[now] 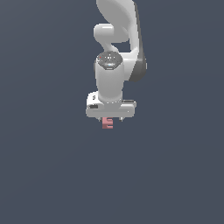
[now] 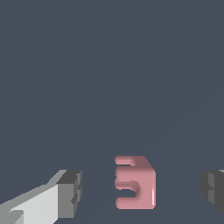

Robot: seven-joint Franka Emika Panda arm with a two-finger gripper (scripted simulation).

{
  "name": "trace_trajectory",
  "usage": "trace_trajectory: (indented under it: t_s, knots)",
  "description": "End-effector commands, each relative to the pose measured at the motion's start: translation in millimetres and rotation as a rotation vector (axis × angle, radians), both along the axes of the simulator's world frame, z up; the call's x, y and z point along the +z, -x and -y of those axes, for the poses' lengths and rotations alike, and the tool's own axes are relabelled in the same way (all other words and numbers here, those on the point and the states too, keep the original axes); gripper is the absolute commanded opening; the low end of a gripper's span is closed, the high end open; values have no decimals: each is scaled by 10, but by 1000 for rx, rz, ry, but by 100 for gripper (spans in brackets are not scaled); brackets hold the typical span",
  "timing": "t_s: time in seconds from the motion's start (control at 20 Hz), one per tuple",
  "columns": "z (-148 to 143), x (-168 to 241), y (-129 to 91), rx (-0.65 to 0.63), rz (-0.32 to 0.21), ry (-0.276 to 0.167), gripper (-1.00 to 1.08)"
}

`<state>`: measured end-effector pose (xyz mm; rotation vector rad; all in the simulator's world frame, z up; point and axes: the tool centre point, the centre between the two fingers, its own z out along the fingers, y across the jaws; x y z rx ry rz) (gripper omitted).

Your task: Pick up the object and move it to a goal position.

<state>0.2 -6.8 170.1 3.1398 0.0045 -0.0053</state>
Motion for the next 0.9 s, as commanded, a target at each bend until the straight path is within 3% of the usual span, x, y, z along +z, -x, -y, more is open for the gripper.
trace_trajectory:
  t_s: [0.0, 0.45, 0.85]
  knots:
    - [0, 0, 0, 0, 0, 0, 100]
    - [298, 70, -2, -3, -2, 19, 100]
    - [281, -13, 50, -2, -1, 17, 100]
